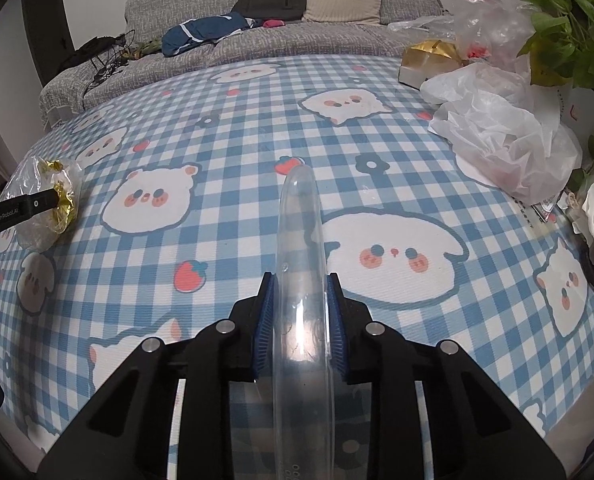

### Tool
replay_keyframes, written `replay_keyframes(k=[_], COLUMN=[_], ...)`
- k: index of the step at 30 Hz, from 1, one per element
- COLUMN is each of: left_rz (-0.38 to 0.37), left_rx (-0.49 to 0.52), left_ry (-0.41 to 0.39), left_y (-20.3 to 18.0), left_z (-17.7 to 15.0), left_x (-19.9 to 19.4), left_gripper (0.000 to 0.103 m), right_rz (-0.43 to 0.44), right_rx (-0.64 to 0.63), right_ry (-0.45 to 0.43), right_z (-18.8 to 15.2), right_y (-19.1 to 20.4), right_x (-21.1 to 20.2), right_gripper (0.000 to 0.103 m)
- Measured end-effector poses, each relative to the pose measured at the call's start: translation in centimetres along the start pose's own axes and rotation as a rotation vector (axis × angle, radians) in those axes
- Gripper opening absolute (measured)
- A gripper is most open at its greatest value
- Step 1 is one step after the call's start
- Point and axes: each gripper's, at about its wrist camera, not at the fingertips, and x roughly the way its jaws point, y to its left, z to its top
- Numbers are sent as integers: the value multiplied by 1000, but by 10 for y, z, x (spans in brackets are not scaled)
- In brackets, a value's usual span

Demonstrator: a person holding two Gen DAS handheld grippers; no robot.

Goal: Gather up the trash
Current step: 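Lift the clear plastic bag and plastic tube off the table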

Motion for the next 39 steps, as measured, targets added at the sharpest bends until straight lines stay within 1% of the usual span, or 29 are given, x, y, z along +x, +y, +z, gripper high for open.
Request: replay_keyframes(k=[16, 24, 39], left_rz=[-36, -47, -63], left_rx=[16, 12, 25], left_ry=[-19, -14, -32], left_y=[1, 2, 1], left_z=[-15, -34, -68], left_x=[-31, -43, -84], left_gripper=[23, 23, 23], right_rz=[0, 19, 42], right_rx=[-38, -53, -80], right_ry=[-19, -21, -47], right_z=[-4, -12, -37], right_y=[13, 24, 42], right_x=[-25, -35, -68], right_gripper=[25, 25, 25])
